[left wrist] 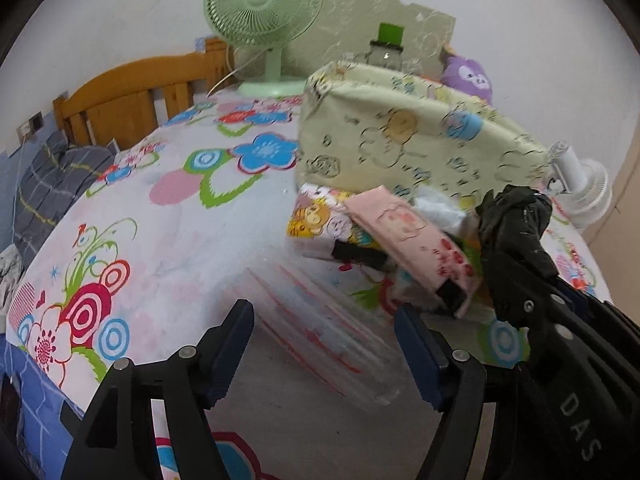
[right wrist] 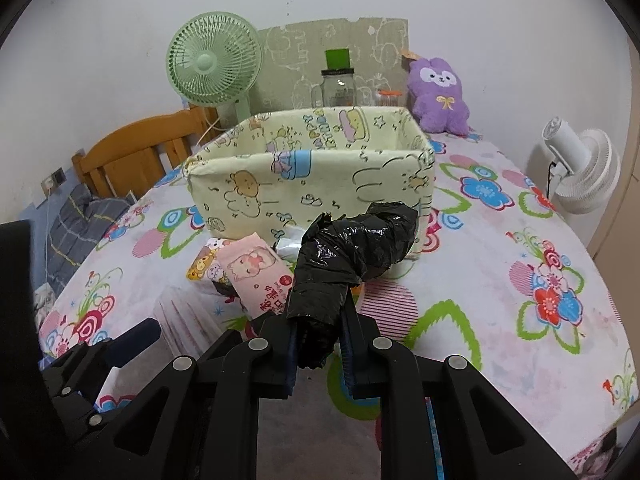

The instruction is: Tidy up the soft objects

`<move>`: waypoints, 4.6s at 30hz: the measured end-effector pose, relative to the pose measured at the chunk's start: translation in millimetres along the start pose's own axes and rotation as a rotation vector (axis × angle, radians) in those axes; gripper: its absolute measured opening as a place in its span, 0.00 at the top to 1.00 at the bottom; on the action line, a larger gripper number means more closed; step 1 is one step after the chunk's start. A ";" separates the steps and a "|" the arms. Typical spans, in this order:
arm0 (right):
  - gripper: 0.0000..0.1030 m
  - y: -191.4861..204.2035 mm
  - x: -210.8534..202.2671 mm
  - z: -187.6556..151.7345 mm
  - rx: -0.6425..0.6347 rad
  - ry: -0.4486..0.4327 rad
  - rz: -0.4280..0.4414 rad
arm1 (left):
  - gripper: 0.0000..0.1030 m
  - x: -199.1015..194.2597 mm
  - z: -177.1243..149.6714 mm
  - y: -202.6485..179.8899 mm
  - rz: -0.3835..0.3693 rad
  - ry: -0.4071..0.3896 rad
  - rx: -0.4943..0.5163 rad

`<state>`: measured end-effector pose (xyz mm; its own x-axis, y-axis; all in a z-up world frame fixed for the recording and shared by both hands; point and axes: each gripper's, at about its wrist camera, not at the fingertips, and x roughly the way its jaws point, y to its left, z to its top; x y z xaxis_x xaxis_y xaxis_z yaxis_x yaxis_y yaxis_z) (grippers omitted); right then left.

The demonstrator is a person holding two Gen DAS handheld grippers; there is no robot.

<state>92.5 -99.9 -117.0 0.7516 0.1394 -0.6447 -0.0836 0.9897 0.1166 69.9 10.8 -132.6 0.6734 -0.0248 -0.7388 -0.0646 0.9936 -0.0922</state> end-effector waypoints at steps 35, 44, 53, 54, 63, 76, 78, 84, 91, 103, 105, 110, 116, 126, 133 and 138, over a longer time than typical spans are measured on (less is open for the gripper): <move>0.80 6.3 -31.6 6.3 0.007 -0.044 0.013 | 0.88 -56.2 2.6 -13.3 0.011 -0.112 0.082; 0.80 2.7 -48.6 19.1 0.022 -0.078 0.005 | 0.88 -73.8 15.0 -22.4 0.000 -0.150 0.103; 0.80 -1.0 -69.9 35.1 0.033 -0.117 -0.008 | 0.88 -91.7 30.8 -31.8 -0.021 -0.193 0.122; 0.80 -1.9 -71.6 37.2 0.032 -0.120 -0.008 | 0.88 -93.0 32.8 -32.8 -0.023 -0.195 0.124; 0.80 -3.6 -85.7 54.5 0.034 -0.140 -0.002 | 0.88 -108.0 49.4 -41.3 -0.040 -0.231 0.149; 0.80 -4.7 -87.3 80.4 0.017 -0.164 0.000 | 0.88 -109.5 74.3 -47.2 -0.068 -0.259 0.161; 0.80 -5.0 -85.9 84.1 0.014 -0.167 0.004 | 0.88 -108.5 77.8 -48.0 -0.069 -0.265 0.161; 0.80 -6.7 -79.6 94.9 0.003 -0.177 0.010 | 0.88 -103.6 88.4 -48.4 -0.070 -0.278 0.159; 0.80 -9.2 -70.1 108.0 -0.003 -0.186 0.017 | 0.88 -95.7 102.5 -51.1 -0.073 -0.290 0.162; 0.80 -13.1 -46.9 128.7 -0.004 -0.177 0.026 | 0.88 -74.4 123.6 -56.9 -0.067 -0.289 0.168; 0.80 -13.6 -39.6 133.7 -0.001 -0.176 0.031 | 0.88 -68.4 127.2 -56.1 -0.073 -0.281 0.157; 0.80 -18.4 -20.9 141.2 0.005 -0.161 0.037 | 0.88 -55.0 135.1 -57.1 -0.064 -0.272 0.152; 0.80 -23.5 -2.3 147.3 0.001 -0.152 0.034 | 0.88 -37.9 143.3 -59.4 -0.057 -0.269 0.156; 0.80 -26.2 29.0 154.6 -0.007 -0.130 0.070 | 0.88 -5.5 154.4 -58.0 -0.069 -0.240 0.163; 0.80 -21.8 54.8 151.1 -0.005 -0.084 0.089 | 0.81 18.1 154.0 -49.7 -0.033 -0.187 0.147; 0.80 -14.2 68.4 147.9 -0.026 -0.056 0.099 | 0.69 33.0 152.1 -40.2 -0.026 -0.140 0.124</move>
<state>241.9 -109.4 -51.0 0.7742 0.2353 -0.5876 -0.1758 0.9717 0.1576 206.7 -13.2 -51.7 0.7700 -0.0441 -0.6365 0.0401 0.9990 -0.0207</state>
